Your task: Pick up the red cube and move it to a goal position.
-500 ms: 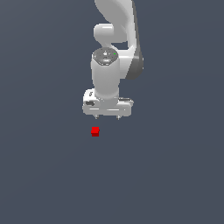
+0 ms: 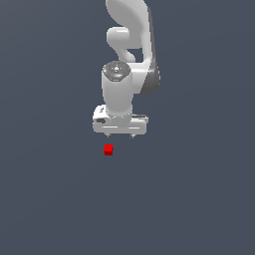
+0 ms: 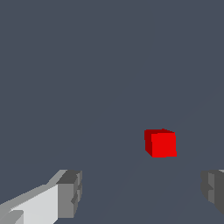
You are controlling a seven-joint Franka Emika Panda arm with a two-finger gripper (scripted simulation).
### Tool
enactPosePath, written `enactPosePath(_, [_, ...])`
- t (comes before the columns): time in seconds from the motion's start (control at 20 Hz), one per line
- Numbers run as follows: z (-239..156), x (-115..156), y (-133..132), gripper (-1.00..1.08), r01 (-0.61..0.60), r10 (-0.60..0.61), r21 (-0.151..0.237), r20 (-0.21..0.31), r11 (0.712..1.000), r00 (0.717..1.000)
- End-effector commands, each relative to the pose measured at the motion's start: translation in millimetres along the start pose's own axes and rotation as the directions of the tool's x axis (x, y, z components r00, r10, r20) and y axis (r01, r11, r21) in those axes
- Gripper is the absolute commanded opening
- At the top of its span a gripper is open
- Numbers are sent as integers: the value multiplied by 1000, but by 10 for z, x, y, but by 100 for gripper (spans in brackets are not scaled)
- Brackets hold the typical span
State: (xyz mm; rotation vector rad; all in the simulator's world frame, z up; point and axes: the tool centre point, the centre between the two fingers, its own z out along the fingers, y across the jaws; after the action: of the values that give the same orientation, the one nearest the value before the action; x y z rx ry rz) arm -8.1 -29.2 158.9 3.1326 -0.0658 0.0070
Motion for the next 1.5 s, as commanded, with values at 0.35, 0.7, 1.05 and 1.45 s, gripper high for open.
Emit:
enactPosePath(0.35, [719, -74, 347, 100, 27, -27, 4, 3, 1000, 1000])
enactPosePath(0.7, [1207, -100, 576, 100, 45, -45, 7, 4, 999, 999])
enactPosePath(1.05, [1388, -100, 662, 100, 52, -52, 8, 4, 999, 999])
enactPosePath(1.45, [1390, -100, 664, -100, 52, -52, 8, 4, 999, 999])
